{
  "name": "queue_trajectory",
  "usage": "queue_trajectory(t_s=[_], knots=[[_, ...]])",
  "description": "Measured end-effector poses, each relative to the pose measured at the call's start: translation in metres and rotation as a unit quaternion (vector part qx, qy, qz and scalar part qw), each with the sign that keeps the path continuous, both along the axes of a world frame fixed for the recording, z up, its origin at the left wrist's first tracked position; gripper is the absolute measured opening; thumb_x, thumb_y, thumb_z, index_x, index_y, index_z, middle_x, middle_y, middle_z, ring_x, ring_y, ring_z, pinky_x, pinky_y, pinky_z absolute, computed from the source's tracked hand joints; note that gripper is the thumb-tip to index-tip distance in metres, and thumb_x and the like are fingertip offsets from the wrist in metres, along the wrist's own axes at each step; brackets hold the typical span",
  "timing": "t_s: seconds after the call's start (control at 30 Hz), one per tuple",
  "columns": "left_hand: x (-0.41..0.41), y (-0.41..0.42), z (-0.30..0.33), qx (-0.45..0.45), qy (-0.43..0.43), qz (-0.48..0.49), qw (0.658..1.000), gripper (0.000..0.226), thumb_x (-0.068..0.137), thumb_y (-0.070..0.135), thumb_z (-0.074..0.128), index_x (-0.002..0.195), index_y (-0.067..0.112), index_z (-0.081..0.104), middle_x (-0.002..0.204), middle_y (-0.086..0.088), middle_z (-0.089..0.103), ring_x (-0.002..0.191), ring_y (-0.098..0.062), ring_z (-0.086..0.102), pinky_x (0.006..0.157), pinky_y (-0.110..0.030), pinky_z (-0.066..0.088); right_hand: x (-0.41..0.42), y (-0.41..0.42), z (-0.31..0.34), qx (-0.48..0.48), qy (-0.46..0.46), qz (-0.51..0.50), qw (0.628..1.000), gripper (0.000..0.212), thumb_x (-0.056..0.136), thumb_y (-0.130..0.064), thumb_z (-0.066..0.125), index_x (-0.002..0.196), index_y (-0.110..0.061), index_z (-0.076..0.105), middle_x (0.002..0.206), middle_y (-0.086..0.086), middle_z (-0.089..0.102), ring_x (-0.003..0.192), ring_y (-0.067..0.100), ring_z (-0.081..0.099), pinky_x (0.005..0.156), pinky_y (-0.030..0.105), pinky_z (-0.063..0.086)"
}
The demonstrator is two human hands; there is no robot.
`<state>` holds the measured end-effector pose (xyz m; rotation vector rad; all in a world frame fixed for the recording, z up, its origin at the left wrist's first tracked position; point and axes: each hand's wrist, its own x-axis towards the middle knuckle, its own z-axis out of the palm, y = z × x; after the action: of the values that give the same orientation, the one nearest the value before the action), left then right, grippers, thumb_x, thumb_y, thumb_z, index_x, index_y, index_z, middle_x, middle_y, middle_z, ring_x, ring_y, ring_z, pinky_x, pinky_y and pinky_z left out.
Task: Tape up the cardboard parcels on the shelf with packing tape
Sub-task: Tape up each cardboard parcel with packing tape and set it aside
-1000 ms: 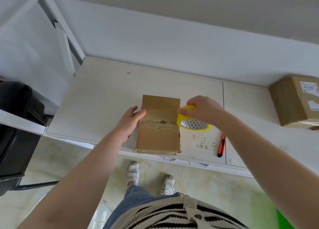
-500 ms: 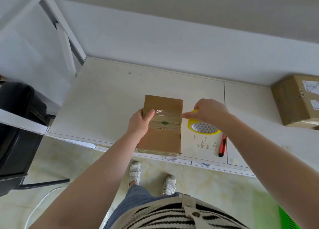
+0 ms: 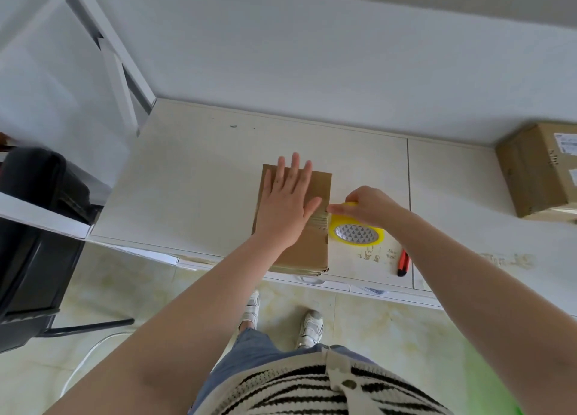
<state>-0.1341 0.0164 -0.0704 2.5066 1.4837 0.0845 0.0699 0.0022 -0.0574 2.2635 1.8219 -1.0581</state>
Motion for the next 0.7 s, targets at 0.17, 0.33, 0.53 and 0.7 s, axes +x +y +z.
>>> queue_trajectory(t_s=[0.17, 0.33, 0.53, 0.7], knots=[[0.003, -0.003, -0.010, 0.013, 0.057, 0.006, 0.998, 0.066, 0.101, 0.054, 0.007, 0.155, 0.025, -0.018, 0.161, -0.007, -0.027, 0.149, -0.028, -0.024, 0.123, -0.048, -0.007, 0.003, -0.001, -0.006, 0.008, 0.030, -0.010, 0.999, 0.061, 0.080, -0.072, 0.058, 0.063, -0.013, 0.056, 0.059, -0.002, 0.053, 0.060, 0.015, 0.053, 0.060, 0.029, 0.041], [0.022, -0.007, -0.008, 0.013, 0.054, 0.035, 0.998, 0.070, 0.099, 0.055, 0.004, 0.156, 0.020, -0.016, 0.162, -0.010, -0.025, 0.150, -0.030, -0.021, 0.122, -0.049, -0.007, 0.020, 0.003, -0.002, 0.020, 0.050, -0.026, 0.998, 0.058, 0.084, -0.063, 0.061, 0.059, -0.012, 0.049, 0.055, 0.000, 0.040, 0.055, 0.017, 0.042, 0.057, 0.029, 0.034], [0.030, -0.007, -0.014, 0.022, 0.053, 0.043, 0.997, 0.069, 0.101, 0.054, 0.007, 0.156, 0.020, -0.017, 0.162, -0.009, -0.025, 0.149, -0.029, -0.022, 0.122, -0.052, -0.004, 0.024, 0.006, -0.006, 0.009, 0.019, -0.018, 1.000, 0.058, 0.085, -0.064, 0.059, 0.058, -0.014, 0.049, 0.054, -0.002, 0.041, 0.053, 0.015, 0.042, 0.056, 0.028, 0.034], [0.030, -0.008, -0.013, 0.032, 0.057, 0.043, 0.997, 0.067, 0.102, 0.054, 0.008, 0.156, 0.022, -0.017, 0.162, -0.011, -0.025, 0.150, -0.031, -0.020, 0.121, -0.054, -0.005, 0.030, -0.003, -0.009, 0.030, 0.066, -0.025, 0.997, 0.057, 0.087, -0.062, 0.057, 0.060, -0.013, 0.047, 0.057, 0.000, 0.036, 0.053, 0.016, 0.038, 0.056, 0.028, 0.031]])
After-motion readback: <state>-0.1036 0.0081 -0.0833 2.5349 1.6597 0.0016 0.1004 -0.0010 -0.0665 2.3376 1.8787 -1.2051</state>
